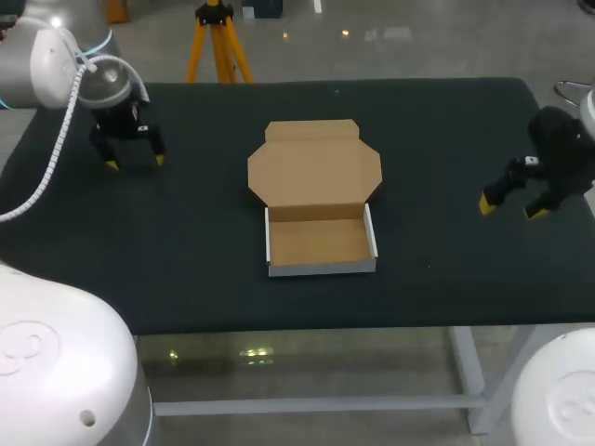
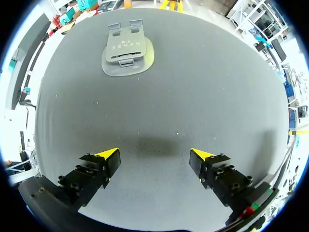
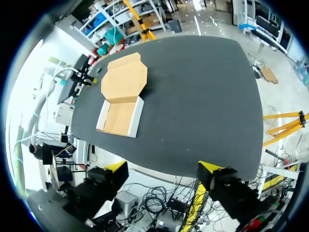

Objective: Assemble the packaging by folding the flat box into shape, placing the metal phone stand inside, and closing the box properly

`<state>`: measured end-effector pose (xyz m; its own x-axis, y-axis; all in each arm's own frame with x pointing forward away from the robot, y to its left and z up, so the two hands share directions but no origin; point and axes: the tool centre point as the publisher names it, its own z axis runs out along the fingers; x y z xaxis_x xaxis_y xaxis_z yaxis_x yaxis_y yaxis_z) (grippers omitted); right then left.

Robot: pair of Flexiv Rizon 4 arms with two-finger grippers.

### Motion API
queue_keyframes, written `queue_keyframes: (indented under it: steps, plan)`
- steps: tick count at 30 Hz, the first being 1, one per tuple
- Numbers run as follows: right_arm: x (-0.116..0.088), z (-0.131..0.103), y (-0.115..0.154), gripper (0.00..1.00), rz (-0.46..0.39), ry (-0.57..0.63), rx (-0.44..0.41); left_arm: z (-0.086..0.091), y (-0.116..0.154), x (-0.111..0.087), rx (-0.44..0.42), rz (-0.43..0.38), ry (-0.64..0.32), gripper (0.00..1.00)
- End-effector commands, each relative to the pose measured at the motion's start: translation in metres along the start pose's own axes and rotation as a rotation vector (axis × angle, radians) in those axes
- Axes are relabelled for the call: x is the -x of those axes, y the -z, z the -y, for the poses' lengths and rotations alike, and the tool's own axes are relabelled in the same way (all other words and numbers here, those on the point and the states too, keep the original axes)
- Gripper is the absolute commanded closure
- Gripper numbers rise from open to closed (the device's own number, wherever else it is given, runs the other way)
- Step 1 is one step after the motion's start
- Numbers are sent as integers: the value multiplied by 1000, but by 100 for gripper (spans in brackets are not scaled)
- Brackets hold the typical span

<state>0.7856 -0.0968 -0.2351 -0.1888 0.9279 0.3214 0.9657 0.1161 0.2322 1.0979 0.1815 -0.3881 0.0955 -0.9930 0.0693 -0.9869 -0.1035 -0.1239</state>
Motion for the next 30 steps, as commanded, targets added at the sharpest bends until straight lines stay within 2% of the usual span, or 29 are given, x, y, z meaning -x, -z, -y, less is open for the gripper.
queue_keyframes:
  steps: [1, 30]
  plan:
    - [0, 1, 2, 0, 0, 0, -3, 11, -2, 3, 25, 0, 1, 0]
    - [0, 1, 2, 0, 0, 0, -3, 24, -8, 21, 25, 15, 3, 0]
